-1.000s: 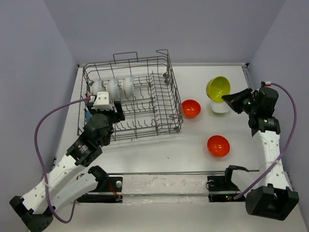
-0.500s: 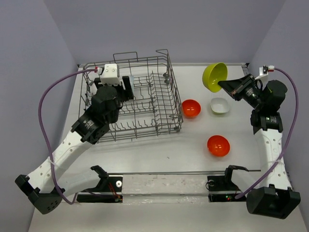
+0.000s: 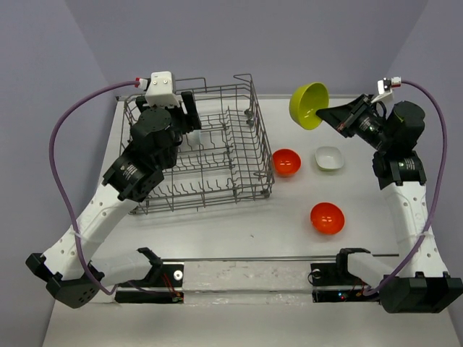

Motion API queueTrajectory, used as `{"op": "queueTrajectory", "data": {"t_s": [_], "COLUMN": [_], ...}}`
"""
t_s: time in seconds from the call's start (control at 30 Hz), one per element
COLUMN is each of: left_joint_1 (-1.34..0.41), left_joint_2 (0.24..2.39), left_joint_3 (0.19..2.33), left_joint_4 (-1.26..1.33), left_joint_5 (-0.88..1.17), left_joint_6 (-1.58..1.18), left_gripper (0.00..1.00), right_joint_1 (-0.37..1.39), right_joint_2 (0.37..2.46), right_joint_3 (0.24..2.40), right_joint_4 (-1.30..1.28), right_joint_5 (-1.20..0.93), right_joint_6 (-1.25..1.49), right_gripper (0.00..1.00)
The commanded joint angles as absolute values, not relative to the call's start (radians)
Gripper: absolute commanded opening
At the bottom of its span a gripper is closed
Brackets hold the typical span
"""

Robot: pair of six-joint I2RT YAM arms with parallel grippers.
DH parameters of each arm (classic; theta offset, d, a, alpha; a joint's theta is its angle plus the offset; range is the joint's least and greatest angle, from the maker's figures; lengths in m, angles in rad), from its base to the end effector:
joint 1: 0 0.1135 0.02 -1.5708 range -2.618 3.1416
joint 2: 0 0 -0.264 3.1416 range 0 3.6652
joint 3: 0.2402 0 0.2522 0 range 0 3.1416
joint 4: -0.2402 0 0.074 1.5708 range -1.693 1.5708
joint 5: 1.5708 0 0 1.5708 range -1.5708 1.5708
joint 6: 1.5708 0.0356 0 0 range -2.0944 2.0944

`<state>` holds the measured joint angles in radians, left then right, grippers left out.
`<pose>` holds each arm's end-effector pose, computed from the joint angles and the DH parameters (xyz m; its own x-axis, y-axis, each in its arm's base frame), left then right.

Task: Load the bowls into the dish rack
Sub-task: Pass from the right arm to the left

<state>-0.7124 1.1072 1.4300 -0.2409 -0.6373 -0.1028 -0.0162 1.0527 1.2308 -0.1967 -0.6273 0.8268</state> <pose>0.1784 -0.1261 0.4926 0.0537 -0.1554 -0.9864 0.0825 0.9851 -0.1507 0.2228 0.0173 0.4434 -0.4347 0.6028 -0.6691 -0.3748 0.5544 0.7430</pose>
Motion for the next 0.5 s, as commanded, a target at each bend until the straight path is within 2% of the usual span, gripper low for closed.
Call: {"op": "queueTrajectory", "data": {"t_s": [0.0,0.23,0.4,0.47], "left_joint_1": [-0.718,-0.718,-0.716,-0.716], "left_joint_2": [1.089,1.115,1.166,1.183], "left_joint_3": [1.45,1.446,1.489,1.515], "left_joint_4": [-0.216,-0.204,-0.23,-0.25], "left_joint_5": [-0.65,-0.614,-0.618,-0.621], "left_joint_6": [-0.077,-0.075,-0.052,-0.049], "left_gripper": [0.79,0.8,0.8,0.8], "right_joint_1": [-0.003,0.02,0.168,0.294], "right_joint_2": [1.061,1.086,1.15,1.181], "right_joint_3": [1.261,1.296,1.347,1.374], "right_joint_4": [-0.218,-0.296,-0.316,-0.339], "right_joint_5": [-0.626,-0.594,-0.488,-0.41], "right_joint_6": [0.776,0.712,0.672,0.657], "right_gripper": [0.01,0.01,0.01,0.01]}}
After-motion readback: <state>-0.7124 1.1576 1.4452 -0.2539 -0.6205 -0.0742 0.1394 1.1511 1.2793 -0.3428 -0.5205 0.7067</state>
